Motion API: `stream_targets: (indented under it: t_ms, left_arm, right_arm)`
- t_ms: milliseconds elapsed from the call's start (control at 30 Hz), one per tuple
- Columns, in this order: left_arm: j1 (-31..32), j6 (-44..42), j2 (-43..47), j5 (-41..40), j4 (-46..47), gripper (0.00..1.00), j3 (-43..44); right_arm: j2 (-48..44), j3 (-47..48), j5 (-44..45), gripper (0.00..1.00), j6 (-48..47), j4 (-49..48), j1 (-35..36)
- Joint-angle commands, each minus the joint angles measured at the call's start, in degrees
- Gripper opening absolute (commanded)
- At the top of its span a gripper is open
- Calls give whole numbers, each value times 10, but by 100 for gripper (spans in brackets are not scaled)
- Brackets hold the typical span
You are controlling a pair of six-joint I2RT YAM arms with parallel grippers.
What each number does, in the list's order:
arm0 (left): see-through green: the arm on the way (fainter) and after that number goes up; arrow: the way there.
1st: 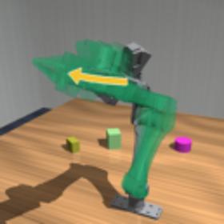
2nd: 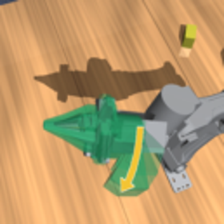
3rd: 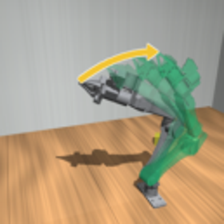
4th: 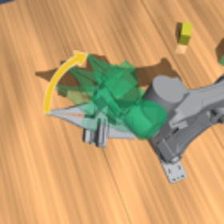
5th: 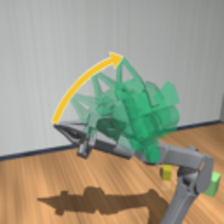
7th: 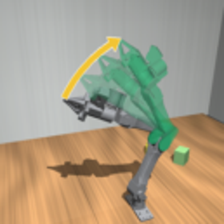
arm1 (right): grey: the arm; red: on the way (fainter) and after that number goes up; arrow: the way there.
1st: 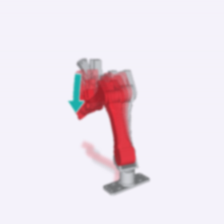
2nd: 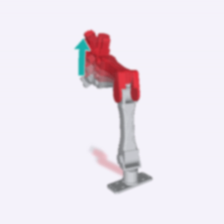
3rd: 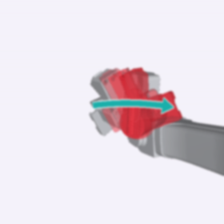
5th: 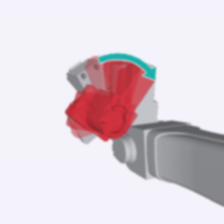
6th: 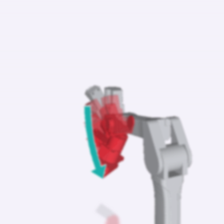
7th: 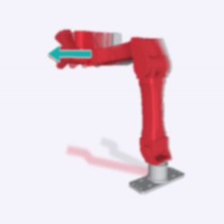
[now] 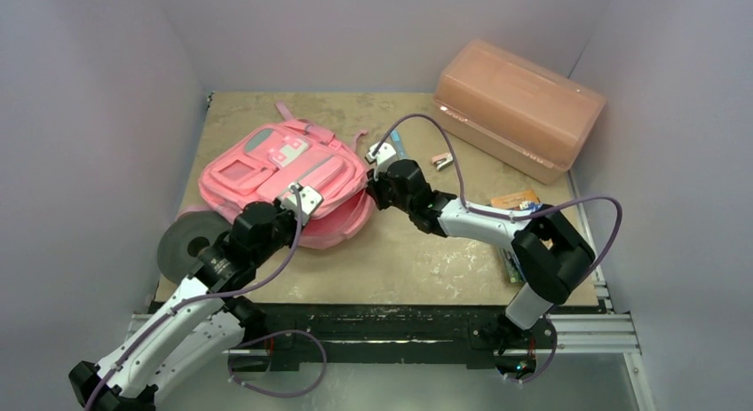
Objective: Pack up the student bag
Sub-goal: Unzip the student bag at the center of the board.
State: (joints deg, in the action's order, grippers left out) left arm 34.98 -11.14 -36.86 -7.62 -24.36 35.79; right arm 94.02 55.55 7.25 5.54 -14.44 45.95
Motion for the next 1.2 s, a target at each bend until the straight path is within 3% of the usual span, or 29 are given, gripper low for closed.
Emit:
stream_targets:
  t_ms: [0,100,133,267,400,767,833,967,1000,1167]
  left_arm:
    - [-7,1,15,-20,28,13,8]
    - [-7,38,-20,19,23,36,40]
    - [-7,60,-38,18,25,41,52]
    - [0,134,-111,29,35,51,103]
    - [22,157,-163,30,89,55,122]
    - [77,169,-309,29,132,55,161]
    - [76,172,-315,4,133,49,158]
    - [77,147,-317,-77,75,7,174]
    - [77,136,-307,-89,61,1,176]
    - [77,48,-213,-124,21,0,166]
  right_arm:
    - [-34,18,-64,0,-47,-1,-26]
    - [-48,17,-131,0,-47,2,-27]
    - [-53,15,-141,0,8,2,-26]
    - [-65,15,-157,0,63,4,-26]
    - [-69,16,-163,0,77,6,-26]
    - [-93,17,-167,0,90,14,-26]
    - [-96,16,-165,0,90,15,-26]
    - [-98,9,-137,0,88,14,-27]
    - [-96,10,-121,0,90,21,-27]
    - [-65,29,-39,0,99,74,-44]
